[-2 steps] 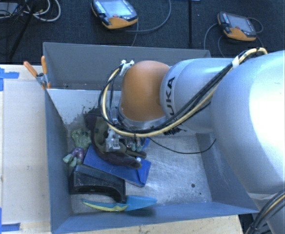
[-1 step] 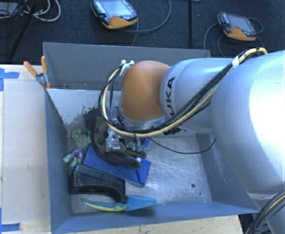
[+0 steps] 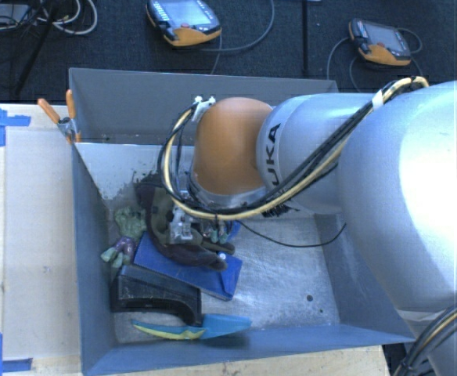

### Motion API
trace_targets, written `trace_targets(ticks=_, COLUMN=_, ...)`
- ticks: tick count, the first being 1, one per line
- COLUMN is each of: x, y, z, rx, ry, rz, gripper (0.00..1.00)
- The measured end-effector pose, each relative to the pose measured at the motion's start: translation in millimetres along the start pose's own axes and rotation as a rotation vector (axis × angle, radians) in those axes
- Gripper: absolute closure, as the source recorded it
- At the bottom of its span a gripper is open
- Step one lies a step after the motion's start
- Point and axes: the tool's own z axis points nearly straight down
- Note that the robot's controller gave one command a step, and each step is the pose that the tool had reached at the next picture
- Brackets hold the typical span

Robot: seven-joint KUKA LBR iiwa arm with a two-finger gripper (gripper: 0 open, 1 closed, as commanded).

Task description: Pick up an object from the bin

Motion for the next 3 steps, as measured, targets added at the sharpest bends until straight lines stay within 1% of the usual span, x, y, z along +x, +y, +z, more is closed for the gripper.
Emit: trace_targets(ticks=3, x=0.0, y=0.0, z=0.0, rx=0.000, ry=0.000, rz=0.001, gripper=1.00)
